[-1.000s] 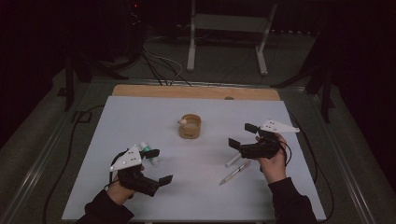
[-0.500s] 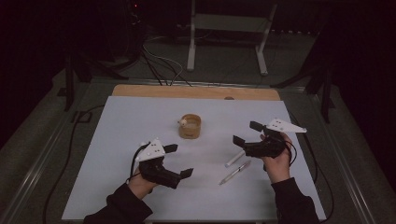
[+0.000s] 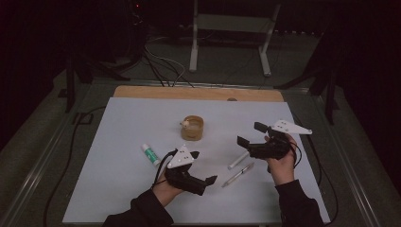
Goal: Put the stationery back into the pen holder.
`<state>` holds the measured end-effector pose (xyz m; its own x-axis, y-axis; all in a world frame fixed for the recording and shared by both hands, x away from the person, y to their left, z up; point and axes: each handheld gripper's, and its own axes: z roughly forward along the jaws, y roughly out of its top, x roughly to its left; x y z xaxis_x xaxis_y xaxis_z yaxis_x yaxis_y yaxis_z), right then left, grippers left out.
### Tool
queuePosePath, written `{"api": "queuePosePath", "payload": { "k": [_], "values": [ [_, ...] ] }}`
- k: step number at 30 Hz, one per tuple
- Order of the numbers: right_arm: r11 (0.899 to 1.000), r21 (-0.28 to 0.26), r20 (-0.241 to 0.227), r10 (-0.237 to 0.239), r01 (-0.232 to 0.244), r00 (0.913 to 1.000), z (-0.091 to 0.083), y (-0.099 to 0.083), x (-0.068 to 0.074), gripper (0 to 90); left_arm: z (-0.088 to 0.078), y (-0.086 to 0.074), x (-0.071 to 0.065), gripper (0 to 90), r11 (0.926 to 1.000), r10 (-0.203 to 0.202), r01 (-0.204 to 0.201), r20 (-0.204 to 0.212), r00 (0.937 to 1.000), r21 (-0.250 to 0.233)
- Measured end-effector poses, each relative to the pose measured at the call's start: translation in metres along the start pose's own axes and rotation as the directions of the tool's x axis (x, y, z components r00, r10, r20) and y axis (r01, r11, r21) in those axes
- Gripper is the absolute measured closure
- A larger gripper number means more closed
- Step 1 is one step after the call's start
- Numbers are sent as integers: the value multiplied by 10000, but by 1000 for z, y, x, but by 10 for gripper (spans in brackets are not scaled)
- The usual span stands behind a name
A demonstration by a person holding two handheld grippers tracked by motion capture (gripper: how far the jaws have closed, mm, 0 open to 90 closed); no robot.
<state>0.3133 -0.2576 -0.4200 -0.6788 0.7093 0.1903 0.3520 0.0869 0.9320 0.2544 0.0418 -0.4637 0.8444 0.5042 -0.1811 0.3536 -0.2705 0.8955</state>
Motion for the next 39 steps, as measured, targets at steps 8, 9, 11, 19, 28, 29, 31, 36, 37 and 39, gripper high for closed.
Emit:
{"api": "queuePosePath", "payload": {
  "k": [8,9,11,19,28,29,31,36,37,39],
  "values": [
    [10000,-43,-10,-4,4,10000,-1,1,0,18,27,-8,-18,4,9989,467,-467,59,9989,-24],
    [10000,-45,-13,8,-8,10000,-2,1,0,18,30,-8,-19,4,9988,489,-489,-9,9988,18],
    [10000,-35,-23,17,-17,10000,-1,1,-1,18,35,-10,-20,4,9992,407,-407,-34,9992,29],
    [10000,-6,-84,94,-94,9999,-1,0,-1,18,51,-17,-22,5,9968,570,-566,-54,9984,562],
    [10000,32,-114,81,-81,9999,1,-1,-1,18,70,-28,-26,23,9849,498,-502,66,9987,1659],
    [10000,45,-112,82,-82,9999,1,-1,-1,18,72,-29,-26,23,9823,548,-552,69,9985,1793],
    [9999,25,-132,111,-111,9999,1,-1,-1,19,76,-32,-27,47,9776,635,-637,75,9980,2004],
    [9999,54,-130,124,-123,9998,2,-2,-1,19,84,-37,-29,165,9658,899,-856,-63,9959,2448],
    [9999,55,-138,133,-133,9998,2,-2,-1,19,86,-37,-29,168,9634,949,-917,-6,9955,2519],
    [9999,59,-142,121,-120,9998,2,-2,-1,19,89,-36,-31,237,9597,1096,-1058,-4,9940,2603]
  ]
}}
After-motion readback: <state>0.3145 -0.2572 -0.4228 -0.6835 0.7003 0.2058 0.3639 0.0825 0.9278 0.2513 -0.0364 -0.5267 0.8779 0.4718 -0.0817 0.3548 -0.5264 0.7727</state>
